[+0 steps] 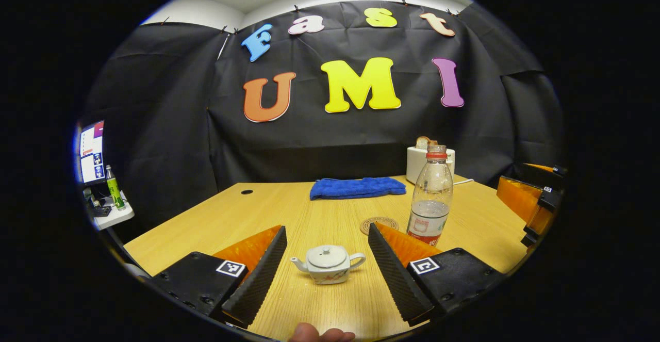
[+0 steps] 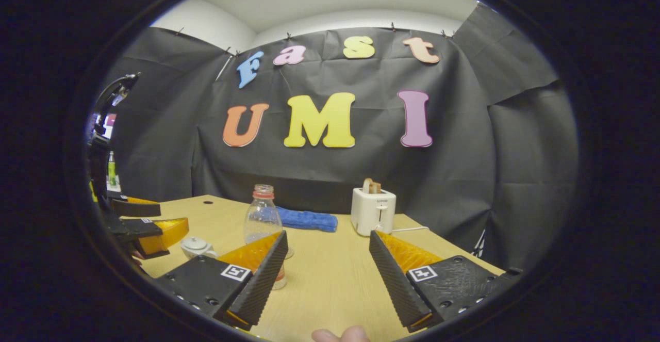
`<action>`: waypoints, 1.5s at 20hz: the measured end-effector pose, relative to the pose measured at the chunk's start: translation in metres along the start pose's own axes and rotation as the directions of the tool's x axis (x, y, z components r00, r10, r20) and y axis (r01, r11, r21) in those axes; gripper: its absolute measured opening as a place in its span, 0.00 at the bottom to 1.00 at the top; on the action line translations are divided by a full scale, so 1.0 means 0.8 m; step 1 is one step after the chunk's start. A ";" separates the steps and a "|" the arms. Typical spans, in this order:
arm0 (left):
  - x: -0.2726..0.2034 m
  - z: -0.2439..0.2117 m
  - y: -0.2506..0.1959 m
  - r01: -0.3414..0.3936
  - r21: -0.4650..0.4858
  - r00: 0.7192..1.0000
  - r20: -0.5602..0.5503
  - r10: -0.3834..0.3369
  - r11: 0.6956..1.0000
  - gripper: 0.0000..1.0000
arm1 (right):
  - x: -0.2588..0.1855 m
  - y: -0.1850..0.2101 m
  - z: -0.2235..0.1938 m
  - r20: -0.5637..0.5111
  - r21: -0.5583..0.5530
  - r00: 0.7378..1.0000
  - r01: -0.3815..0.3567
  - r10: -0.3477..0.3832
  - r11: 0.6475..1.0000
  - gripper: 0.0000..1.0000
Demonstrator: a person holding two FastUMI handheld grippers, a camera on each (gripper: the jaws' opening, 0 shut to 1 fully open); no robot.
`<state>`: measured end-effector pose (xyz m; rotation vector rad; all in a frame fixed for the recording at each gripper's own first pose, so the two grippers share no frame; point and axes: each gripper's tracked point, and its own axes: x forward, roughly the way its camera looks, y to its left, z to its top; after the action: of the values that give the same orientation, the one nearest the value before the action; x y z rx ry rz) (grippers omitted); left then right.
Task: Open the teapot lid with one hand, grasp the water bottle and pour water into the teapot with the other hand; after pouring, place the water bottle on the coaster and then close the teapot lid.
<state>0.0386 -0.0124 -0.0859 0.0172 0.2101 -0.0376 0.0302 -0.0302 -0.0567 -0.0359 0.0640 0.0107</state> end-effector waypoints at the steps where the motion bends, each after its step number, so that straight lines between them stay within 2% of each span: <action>1: 0.004 -0.005 -0.001 0.007 0.001 1.000 -0.015 -0.007 1.000 1.00 | 0.001 -0.002 -0.003 -0.003 0.000 1.000 0.004 -0.004 1.000 0.96; 5: 0.023 -0.015 0.002 0.014 0.000 0.999 -0.052 -0.014 1.000 0.90 | 0.006 -0.012 -0.005 -0.003 -0.006 1.000 0.019 -0.019 1.000 0.96; 8: 0.037 -0.026 0.003 0.019 0.003 0.996 -0.086 -0.019 1.000 0.74 | 0.008 -0.022 -0.010 -0.007 -0.017 0.999 0.032 -0.033 0.999 0.95; 13: 0.053 -0.046 0.000 0.024 -0.001 0.987 -0.161 -0.024 1.000 0.63 | 0.011 -0.039 -0.016 -0.010 -0.026 0.998 0.063 -0.064 0.998 0.95; 16: 0.057 -0.058 0.002 0.017 -0.005 0.981 -0.194 -0.018 1.000 0.53 | 0.010 -0.045 -0.019 -0.014 -0.019 0.997 0.075 -0.076 0.997 0.95; 17: 0.055 -0.059 0.003 0.012 -0.005 0.981 -0.192 -0.013 1.000 0.46 | 0.010 -0.046 -0.018 -0.011 -0.023 0.997 0.081 -0.082 0.996 0.95; 19: 0.056 -0.059 0.006 0.004 0.004 0.982 -0.188 -0.004 1.000 0.41 | 0.011 -0.047 -0.015 -0.002 -0.031 0.996 0.094 -0.094 0.995 0.96; 20: 0.058 -0.058 0.006 0.003 0.009 0.983 -0.184 -0.002 1.000 0.34 | 0.011 -0.044 -0.017 -0.005 -0.028 0.996 0.087 -0.087 0.996 0.95; 21: 0.059 -0.058 0.010 -0.008 0.007 0.983 -0.185 0.009 1.000 0.32 | 0.011 -0.039 -0.020 -0.013 -0.023 0.997 0.076 -0.076 0.997 0.95; 22: 0.057 -0.058 0.010 -0.010 -0.003 0.982 -0.188 0.009 1.000 0.22 | 0.012 -0.034 -0.023 -0.019 -0.018 0.998 0.064 -0.064 0.998 0.95; 23: 0.056 -0.056 0.008 -0.003 -0.016 0.983 -0.184 0.000 1.000 0.18 | 0.012 -0.030 -0.023 -0.022 -0.019 0.998 0.055 -0.055 0.998 0.97; 24: 0.059 -0.055 0.006 -0.001 -0.026 0.984 -0.181 -0.004 1.000 0.12 | 0.012 -0.028 -0.023 -0.023 -0.021 0.999 0.048 -0.049 0.999 0.95; 26: 0.058 -0.052 0.007 0.007 -0.029 0.985 -0.173 -0.012 1.000 0.06 | 0.011 -0.019 -0.019 -0.009 -0.014 1.000 0.018 -0.018 1.000 0.97; 30: 0.051 -0.031 0.007 0.036 -0.057 0.991 -0.130 -0.043 0.998 0.03 | 0.012 -0.001 -0.022 -0.021 0.005 0.999 -0.031 0.031 0.999 0.95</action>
<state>0.0737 -0.0079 -0.1188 -0.0392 0.3431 -0.0700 0.0390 -0.0316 -0.0747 -0.0299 0.0860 0.0415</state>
